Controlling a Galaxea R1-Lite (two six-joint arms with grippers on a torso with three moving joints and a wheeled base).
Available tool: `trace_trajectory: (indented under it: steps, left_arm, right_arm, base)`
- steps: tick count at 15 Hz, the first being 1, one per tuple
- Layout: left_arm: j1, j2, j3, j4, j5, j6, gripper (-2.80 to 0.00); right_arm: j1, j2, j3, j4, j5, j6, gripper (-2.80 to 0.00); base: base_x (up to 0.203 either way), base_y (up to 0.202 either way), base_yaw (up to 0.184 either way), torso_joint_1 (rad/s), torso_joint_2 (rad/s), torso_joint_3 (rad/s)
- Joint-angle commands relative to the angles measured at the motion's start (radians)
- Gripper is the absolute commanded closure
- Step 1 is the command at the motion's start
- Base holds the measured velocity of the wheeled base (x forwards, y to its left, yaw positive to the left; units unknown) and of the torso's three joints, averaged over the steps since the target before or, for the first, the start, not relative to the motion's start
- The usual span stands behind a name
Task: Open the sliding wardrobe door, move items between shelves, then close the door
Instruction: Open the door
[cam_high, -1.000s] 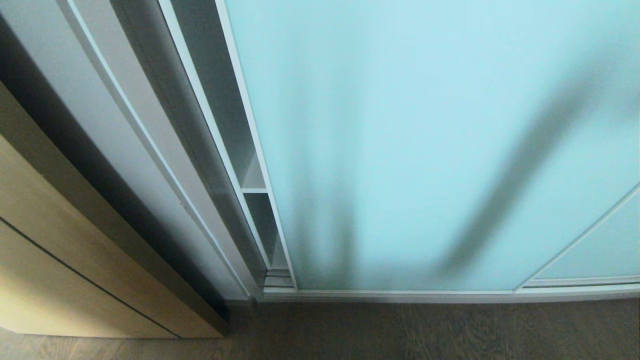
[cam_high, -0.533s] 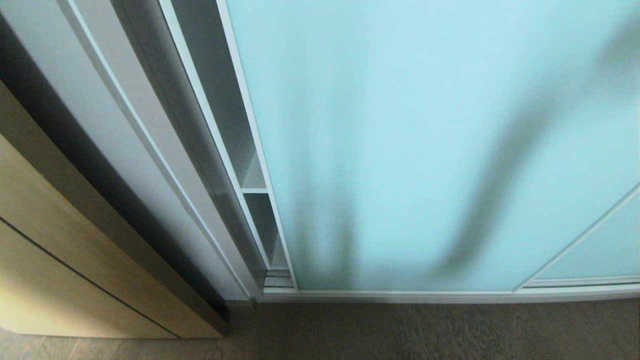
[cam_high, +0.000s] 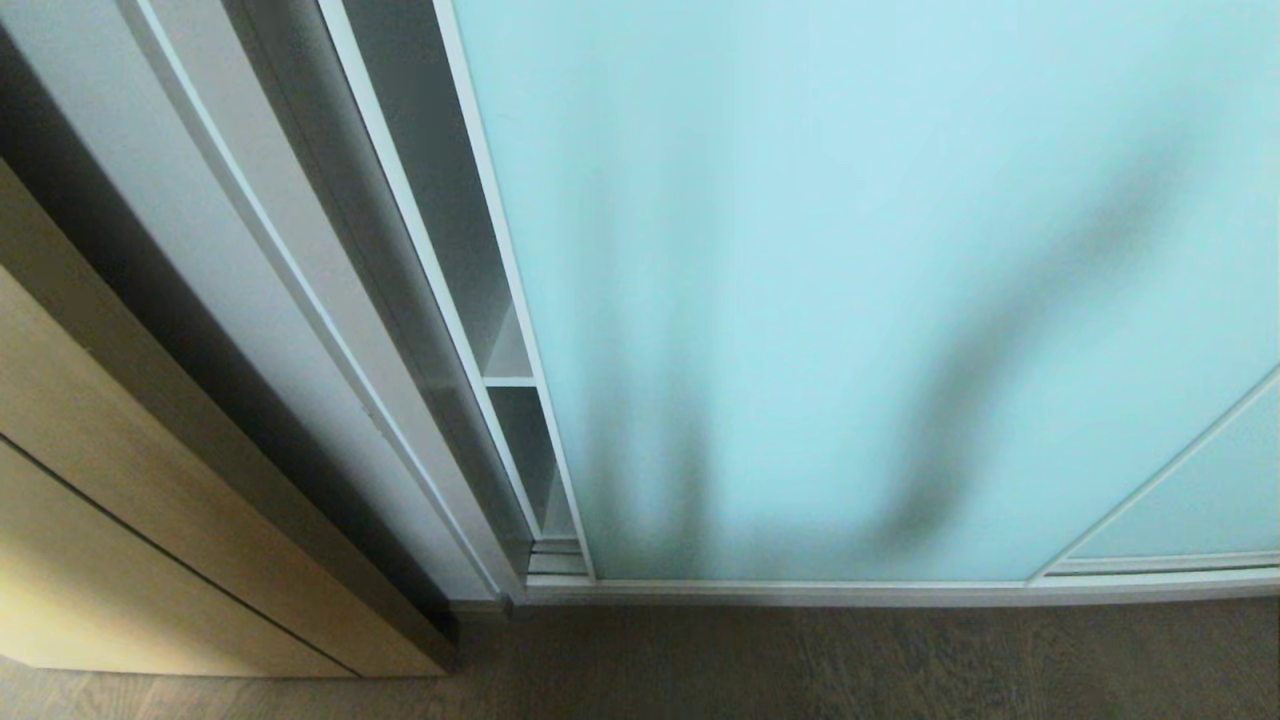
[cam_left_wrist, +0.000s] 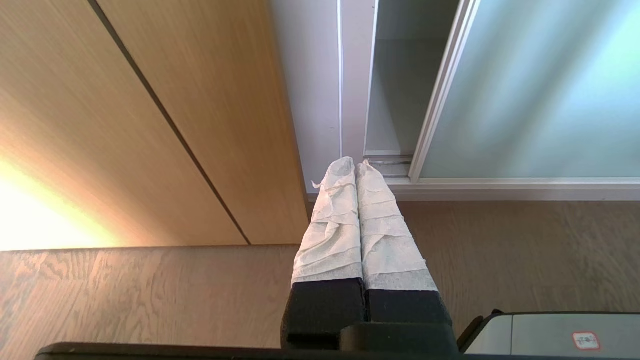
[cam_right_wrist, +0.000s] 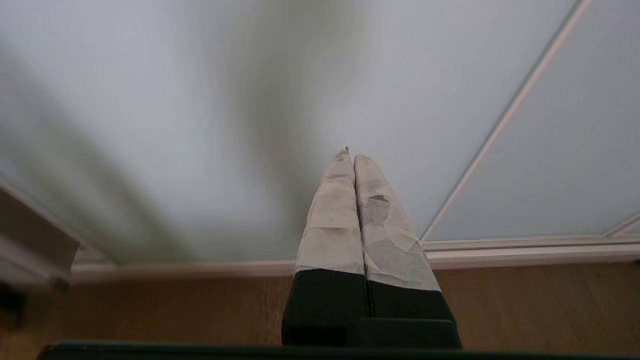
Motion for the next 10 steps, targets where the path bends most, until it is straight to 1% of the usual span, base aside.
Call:
trace_trajectory:
  steps: [1,3,4,5,7,8,9,10]
  left_arm:
    - [0.0,0.0,0.0,0.001,0.0,0.001,0.0]
    - [0.0,0.0,0.0,0.001,0.0,0.0,0.0]
    - [0.0,0.0,0.0,0.001,0.0,0.0,0.0]
    - [0.0,0.001,0.0,0.001,0.0,0.0,0.0]
    - [0.0,0.001,0.0,0.001,0.0,0.0,0.0]
    - [0.0,0.001,0.0,0.001,0.0,0.001,0.0]
    - [0.0,0.0,0.0,0.001,0.0,0.0,0.0]
    - [0.0,0.0,0.0,0.001,0.0,0.0,0.0]
  right_arm:
    - [0.094,-0.133,0.108,-0.001,-0.036,-0.021,0.0]
    - [0.174,-0.224,0.299,-0.029,-0.144,-0.082,0.0]
    - [0.205,-0.281,0.403,-0.066,-0.197,-0.108,0.0]
    - [0.224,-0.328,0.513,-0.108,-0.232,-0.123,0.0]
    - [0.252,-0.397,0.689,-0.222,-0.271,-0.139,0.0]
    - [0.264,-0.451,0.737,-0.24,-0.279,-0.138,0.0]
    - [0.27,-0.501,0.743,-0.207,-0.272,-0.119,0.0]
    - [0.274,-0.554,0.741,-0.153,-0.238,-0.073,0.0]
  base:
    - [0.0,0.0,0.0,0.0,0.0,0.0]
    - [0.0,0.0,0.0,0.0,0.0,0.0]
    - [0.0,0.0,0.0,0.0,0.0,0.0]
    - [0.0,0.0,0.0,0.0,0.0,0.0]
    - [0.0,0.0,0.0,0.0,0.0,0.0]
    - [0.0,0.0,0.0,0.0,0.0,0.0]
    - [0.0,0.0,0.0,0.0,0.0,0.0]
    - [0.0,0.0,0.0,0.0,0.0,0.0]
